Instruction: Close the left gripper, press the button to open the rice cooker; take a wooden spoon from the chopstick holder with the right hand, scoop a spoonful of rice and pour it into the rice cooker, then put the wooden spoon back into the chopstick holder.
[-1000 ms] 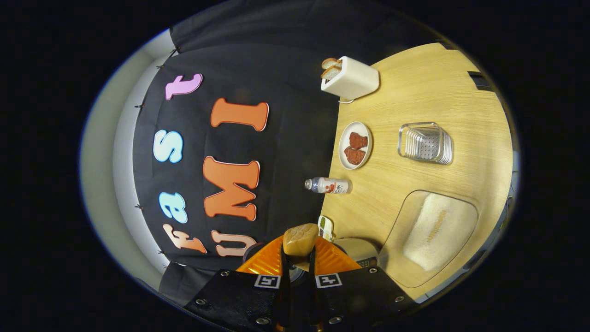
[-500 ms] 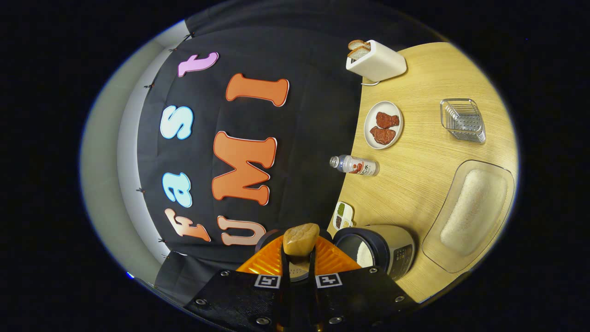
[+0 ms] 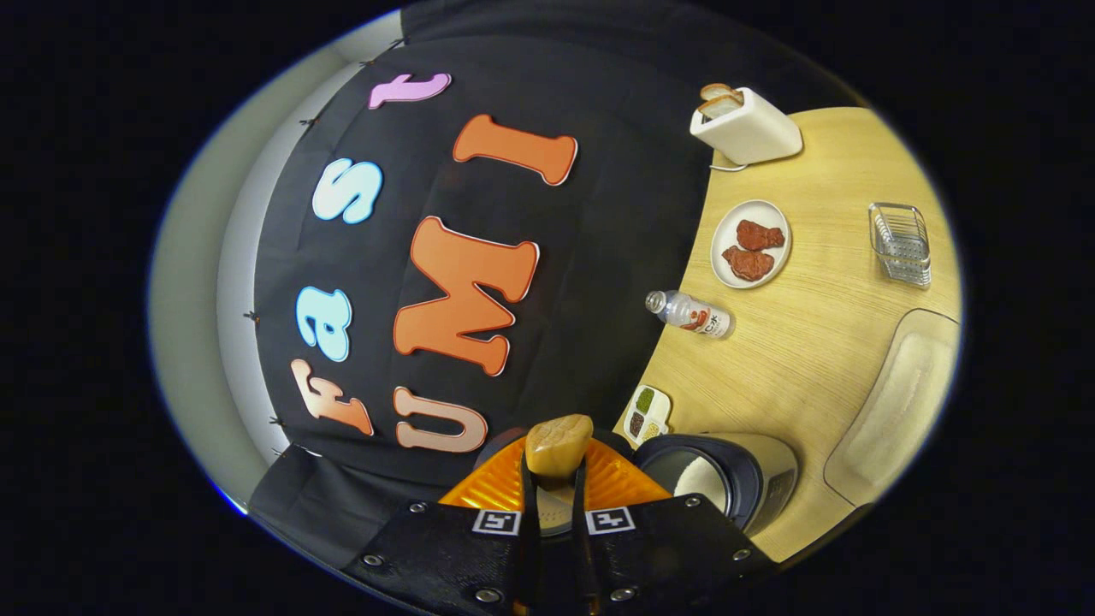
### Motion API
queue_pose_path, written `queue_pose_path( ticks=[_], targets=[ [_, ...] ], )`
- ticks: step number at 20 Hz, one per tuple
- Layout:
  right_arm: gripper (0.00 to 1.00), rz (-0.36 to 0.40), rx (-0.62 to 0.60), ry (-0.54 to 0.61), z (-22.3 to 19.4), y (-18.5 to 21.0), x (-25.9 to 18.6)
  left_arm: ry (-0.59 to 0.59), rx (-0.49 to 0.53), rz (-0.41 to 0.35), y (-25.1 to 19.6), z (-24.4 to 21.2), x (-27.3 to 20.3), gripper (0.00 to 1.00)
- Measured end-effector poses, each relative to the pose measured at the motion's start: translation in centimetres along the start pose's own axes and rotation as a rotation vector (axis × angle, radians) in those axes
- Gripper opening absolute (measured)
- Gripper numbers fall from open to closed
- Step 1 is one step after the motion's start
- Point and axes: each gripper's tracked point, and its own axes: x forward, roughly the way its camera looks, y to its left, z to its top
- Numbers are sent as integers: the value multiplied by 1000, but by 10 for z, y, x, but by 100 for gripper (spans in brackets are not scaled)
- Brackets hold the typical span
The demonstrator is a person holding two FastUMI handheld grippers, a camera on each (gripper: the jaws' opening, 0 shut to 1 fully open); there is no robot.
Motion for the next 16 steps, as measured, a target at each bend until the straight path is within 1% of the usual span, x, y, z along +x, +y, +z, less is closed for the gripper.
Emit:
queue_pose_path(
  ticks=[1,2,3,6,9,10,11,12,13,14,16],
  targets=[
    [13,6,-18,-9,0,5,4,-1,-2,-3,1,0,1,98],
    [13,14,-41,-14,-3,10,7,-1,-1,-1,3,-1,1,94],
    [13,19,-59,-17,-5,15,10,0,0,3,7,-1,2,98],
    [13,22,-116,-33,-9,24,17,4,-5,3,11,-3,3,98],
    [13,1,-231,-67,-9,27,23,4,-3,8,18,-2,4,98],
    [13,-2,-256,-73,-8,28,24,8,-2,13,20,-2,2,94],
    [13,-2,-265,-75,-7,30,25,6,-4,13,21,-2,2,94],
    [13,0,-263,-71,-9,31,26,5,-5,14,22,0,2,98],
    [13,4,-255,-64,-10,33,27,4,-5,17,24,0,2,98],
    [13,7,-250,-57,-12,35,27,4,-4,19,25,-1,2,94],
    [13,5,-254,-51,-14,35,28,6,-6,20,25,-3,1,94]
  ],
)
